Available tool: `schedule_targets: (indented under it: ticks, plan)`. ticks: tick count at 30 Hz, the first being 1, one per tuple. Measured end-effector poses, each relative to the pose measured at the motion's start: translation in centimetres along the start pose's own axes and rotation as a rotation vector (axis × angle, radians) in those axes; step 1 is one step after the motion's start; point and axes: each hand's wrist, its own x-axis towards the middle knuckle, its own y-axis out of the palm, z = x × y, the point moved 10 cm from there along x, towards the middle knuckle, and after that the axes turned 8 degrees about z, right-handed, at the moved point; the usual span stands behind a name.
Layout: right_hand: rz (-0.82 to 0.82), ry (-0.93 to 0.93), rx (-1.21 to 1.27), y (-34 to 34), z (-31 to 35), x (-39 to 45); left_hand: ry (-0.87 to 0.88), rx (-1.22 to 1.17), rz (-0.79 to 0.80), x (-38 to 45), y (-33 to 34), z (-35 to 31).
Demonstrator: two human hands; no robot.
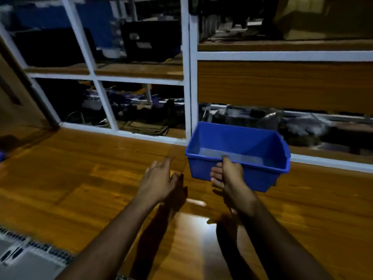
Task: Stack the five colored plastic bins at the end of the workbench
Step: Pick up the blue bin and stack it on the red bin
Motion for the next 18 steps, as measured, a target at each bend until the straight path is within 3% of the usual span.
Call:
schedule_targets:
  ticks: [3,7,11,18]
  plan:
    - [0.025,0.066,0.205,1.4,-0.3,0.0,0.013,-0.19,0.072,2.6,1.6,0.3]
    - [-0.037,0.012,0.262,1.6,-0.1,0.2,0.058,-0.431,0.058,6.0,1.6,-0.4]
    - [-0.206,-0.058,0.205,0.5,-2.0,-0.9,-0.139,-0.944,0.194,8.0,2.9,1.5]
    - [-0.276,-0.06,-0.07,0.5,-3.9,-4.4,-0.067,-0.997,0.247,9.4,2.1,4.6]
